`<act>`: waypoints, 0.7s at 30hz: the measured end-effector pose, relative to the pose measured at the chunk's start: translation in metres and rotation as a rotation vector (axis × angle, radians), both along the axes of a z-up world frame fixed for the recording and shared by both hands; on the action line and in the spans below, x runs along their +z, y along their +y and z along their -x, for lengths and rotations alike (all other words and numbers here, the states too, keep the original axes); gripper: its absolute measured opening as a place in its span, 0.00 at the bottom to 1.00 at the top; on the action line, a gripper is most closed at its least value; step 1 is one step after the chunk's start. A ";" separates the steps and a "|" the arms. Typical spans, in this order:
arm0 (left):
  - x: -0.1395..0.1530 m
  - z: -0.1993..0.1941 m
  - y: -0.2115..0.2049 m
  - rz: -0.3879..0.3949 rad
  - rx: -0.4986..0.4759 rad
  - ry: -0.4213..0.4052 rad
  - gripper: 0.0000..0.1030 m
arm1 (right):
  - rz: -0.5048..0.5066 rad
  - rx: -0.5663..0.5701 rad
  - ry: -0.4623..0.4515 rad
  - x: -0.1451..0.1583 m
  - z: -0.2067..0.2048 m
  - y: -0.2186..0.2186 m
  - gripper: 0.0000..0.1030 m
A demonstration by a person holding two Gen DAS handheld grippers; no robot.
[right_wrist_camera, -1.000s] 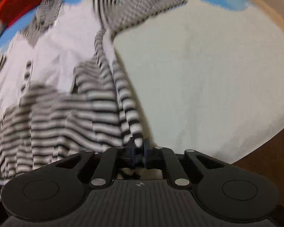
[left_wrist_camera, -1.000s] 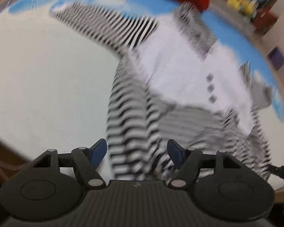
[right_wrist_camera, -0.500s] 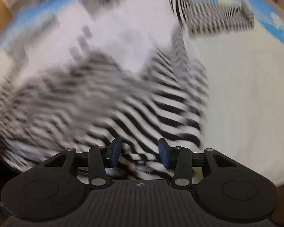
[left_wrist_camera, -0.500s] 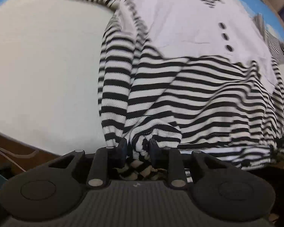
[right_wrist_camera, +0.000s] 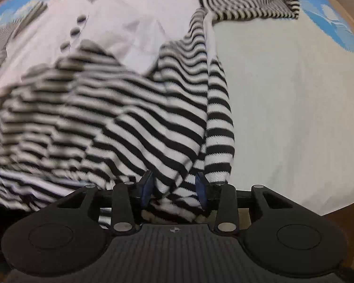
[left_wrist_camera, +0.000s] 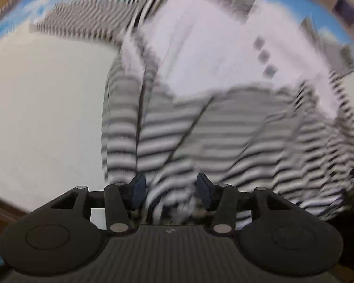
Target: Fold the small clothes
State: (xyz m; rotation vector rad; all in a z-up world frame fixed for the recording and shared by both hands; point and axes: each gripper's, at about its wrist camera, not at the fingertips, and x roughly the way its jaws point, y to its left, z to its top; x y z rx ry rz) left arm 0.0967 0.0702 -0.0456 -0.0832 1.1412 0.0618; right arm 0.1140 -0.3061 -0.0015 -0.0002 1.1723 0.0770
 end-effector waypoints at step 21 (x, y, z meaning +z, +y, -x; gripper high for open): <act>0.101 -0.142 0.034 -0.212 0.101 -0.509 0.82 | 0.023 -0.029 -0.646 0.140 -0.096 0.032 0.43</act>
